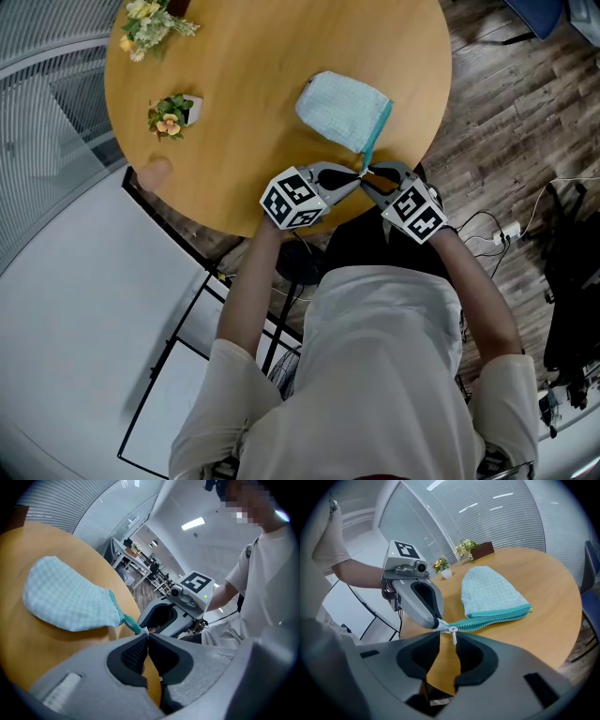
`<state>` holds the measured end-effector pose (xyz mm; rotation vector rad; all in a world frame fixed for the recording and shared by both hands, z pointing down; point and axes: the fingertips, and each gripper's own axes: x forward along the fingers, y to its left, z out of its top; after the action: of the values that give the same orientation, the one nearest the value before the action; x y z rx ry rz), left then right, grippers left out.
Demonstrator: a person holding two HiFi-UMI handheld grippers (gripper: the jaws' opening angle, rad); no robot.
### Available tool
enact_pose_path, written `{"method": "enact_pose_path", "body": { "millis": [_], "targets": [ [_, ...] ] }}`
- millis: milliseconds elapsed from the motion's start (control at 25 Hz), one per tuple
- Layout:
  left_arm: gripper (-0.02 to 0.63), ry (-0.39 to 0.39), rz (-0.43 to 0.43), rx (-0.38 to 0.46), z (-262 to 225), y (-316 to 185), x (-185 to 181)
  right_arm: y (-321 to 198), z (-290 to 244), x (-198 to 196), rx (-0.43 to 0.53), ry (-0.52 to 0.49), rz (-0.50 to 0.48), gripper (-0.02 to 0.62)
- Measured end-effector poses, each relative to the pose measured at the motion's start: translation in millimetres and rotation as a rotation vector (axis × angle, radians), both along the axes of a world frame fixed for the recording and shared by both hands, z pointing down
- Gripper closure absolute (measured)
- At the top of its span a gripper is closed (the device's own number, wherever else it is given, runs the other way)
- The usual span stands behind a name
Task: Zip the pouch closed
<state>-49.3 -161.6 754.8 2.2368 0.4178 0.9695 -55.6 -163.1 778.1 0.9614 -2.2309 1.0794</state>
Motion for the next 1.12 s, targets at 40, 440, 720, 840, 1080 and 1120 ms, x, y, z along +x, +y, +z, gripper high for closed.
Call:
{"method": "enact_pose_path", "body": {
  "millis": [40, 440, 720, 840, 1080, 1120],
  "targets": [
    [0.586, -0.001, 0.002, -0.005, -0.6, 1.0, 0.7, 0.5, 0.9, 2.3, -0.004, -0.002, 0.002, 0.488],
    [0.584, -0.025, -0.027, 0.016, -2.5, 3.2, 8.0, 2.2, -2.2, 19.3, 0.032, 0.032, -0.065, 0.588],
    [0.586, -0.05, -0.075, 0.107, -12.9, 0.7, 9.0, 6.6, -15.1, 26.2, 0.044, 0.02, -0.153, 0.591],
    [0.586, -0.061, -0.111, 0.129, -18.9, -0.4, 7.0, 4.6, -17.7, 31.0, 0.036, 0.022, -0.168, 0.591],
    [0.586, -0.086, -0.192, 0.154, -33.3, -5.3, -3.5, 0.1, -24.2, 44.7, 0.032, 0.052, -0.215, 0.591],
    [0.586, -0.091, -0.2, 0.16, -35.4, -5.3, -4.8, -0.1, -25.0, 46.2, 0.032, 0.06, -0.227, 0.591]
  ]
}}
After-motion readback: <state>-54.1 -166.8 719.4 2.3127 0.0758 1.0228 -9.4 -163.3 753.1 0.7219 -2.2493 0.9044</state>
